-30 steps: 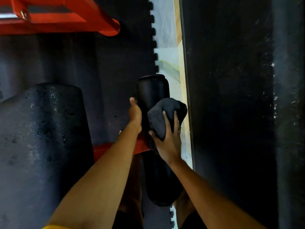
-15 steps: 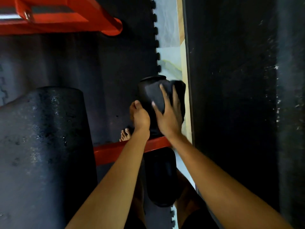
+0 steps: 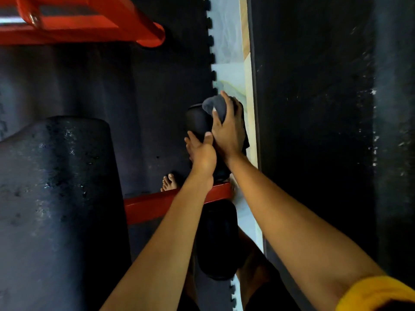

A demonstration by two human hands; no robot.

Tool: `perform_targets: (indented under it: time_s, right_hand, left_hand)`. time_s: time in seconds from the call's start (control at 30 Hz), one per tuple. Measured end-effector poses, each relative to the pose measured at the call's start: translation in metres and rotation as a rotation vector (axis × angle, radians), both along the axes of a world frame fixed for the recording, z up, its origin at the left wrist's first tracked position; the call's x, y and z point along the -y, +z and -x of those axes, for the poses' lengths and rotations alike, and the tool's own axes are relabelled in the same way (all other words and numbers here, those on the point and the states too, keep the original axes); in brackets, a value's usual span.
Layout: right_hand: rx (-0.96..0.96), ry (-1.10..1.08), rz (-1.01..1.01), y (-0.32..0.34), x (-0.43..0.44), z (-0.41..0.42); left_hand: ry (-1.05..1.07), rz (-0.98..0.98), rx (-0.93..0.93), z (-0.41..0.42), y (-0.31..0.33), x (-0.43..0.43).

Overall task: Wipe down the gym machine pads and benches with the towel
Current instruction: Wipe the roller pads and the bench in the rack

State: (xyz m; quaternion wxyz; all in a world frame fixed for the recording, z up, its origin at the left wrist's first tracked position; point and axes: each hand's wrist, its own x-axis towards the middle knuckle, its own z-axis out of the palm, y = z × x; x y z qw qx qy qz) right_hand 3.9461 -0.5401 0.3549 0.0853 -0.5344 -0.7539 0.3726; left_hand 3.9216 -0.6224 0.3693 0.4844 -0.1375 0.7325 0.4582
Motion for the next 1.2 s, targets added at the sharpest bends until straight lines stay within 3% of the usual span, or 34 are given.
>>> perform_targets:
  time_s: [0.2,0.33,0.4,0.57,0.7,1.03,1.2]
  right_hand:
    - [0.025,0.056,-0.010,0.013,0.060,-0.062]
    - [0.002,0.130,0.040,0.014,0.104,-0.115]
    - [-0.019,0.141,0.027,0.012,0.095,-0.110]
    - [-0.051,0.052,-0.035,0.005,0.030,-0.036]
    - [-0.029,0.122,-0.012,0.006,0.001,-0.004]
    - [0.205,0.154,-0.038,0.034,0.096,-0.079]
    - [0.161,0.163,0.066,0.053,0.110,-0.092]
  left_hand:
    - [0.150,0.080,-0.116,0.017,-0.015,0.011]
    - [0.065,0.000,0.109,0.039,-0.032,0.020]
    - [0.042,-0.051,0.144,0.031,-0.023,0.022]
    - [-0.102,-0.053,0.006,0.010,0.005,0.013]
    - [-0.135,-0.147,0.060,0.006,0.015,0.023]
    - [-0.197,-0.181,0.110,0.013,0.024,0.043]
    - [-0.292,-0.157,0.102,0.009,0.042,0.055]
